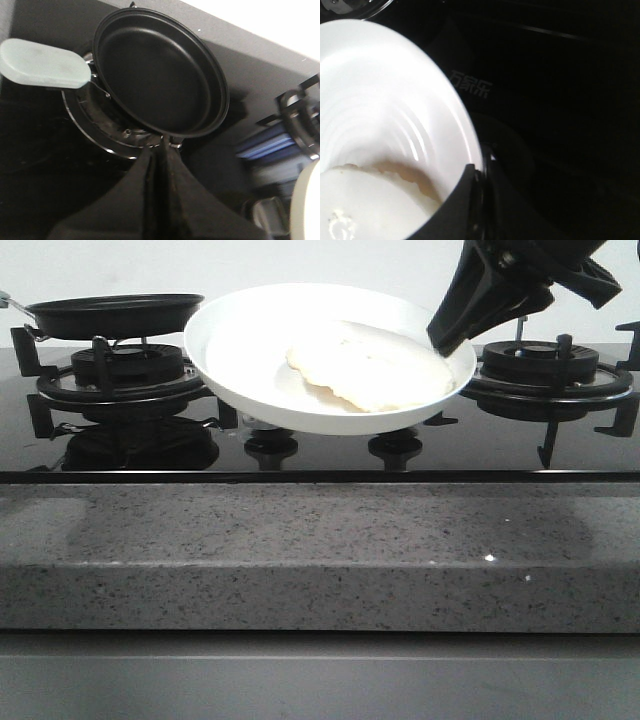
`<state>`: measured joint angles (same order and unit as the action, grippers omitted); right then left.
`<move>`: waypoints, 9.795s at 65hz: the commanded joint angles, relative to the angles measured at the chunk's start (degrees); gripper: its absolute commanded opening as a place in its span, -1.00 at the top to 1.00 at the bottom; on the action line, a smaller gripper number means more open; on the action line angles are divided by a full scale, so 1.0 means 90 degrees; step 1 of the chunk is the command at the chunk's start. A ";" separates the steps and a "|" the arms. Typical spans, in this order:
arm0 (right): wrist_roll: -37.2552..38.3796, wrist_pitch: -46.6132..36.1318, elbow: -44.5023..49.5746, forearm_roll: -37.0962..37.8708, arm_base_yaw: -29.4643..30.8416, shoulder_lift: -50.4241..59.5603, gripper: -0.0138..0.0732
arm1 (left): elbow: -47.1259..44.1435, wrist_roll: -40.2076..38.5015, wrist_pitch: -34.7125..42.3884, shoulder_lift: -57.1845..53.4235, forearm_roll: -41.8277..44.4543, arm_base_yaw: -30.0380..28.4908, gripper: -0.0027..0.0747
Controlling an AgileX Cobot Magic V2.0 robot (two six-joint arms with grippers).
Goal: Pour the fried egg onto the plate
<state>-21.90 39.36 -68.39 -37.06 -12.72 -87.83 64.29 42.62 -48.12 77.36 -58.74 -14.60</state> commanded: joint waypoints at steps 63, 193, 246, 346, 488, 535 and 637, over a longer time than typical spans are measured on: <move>-0.0028 -0.0248 -0.0192 -0.0296 -0.0001 0.0270 0.81 | -0.3877 -0.2817 0.2768 -0.6866 0.5308 0.1954 0.98; 0.2177 0.1978 -0.4816 0.1934 0.0293 -0.2967 0.67 | -0.4278 -0.2817 0.3186 -0.7358 0.5136 0.1954 0.98; 0.2177 0.2297 -0.4829 0.2720 0.0305 -0.2178 0.70 | -0.4278 -0.2817 0.3186 -0.7358 0.5136 0.1954 0.98; 0.2560 -0.1308 0.3779 0.4325 0.0305 0.6550 0.84 | -0.4278 -0.2817 0.3174 -0.7358 0.5136 0.1954 0.98; 0.2560 -0.1459 0.5037 0.4325 0.0305 0.9267 0.84 | -0.6311 -0.4347 0.4405 -0.8133 0.6159 0.1954 0.98; 0.2560 -0.1452 0.5037 0.4325 0.0305 0.9267 0.84 | -0.7214 -0.4347 0.4854 -0.8745 0.6137 0.1954 0.98; 0.2554 -0.3857 0.7742 0.4298 0.1681 0.9943 0.84 | -0.7214 -0.4347 0.4854 -0.8745 0.6137 0.1954 0.98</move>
<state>1.36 9.75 1.52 1.87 2.09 0.60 -0.36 4.09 -9.62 -0.31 -3.36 2.42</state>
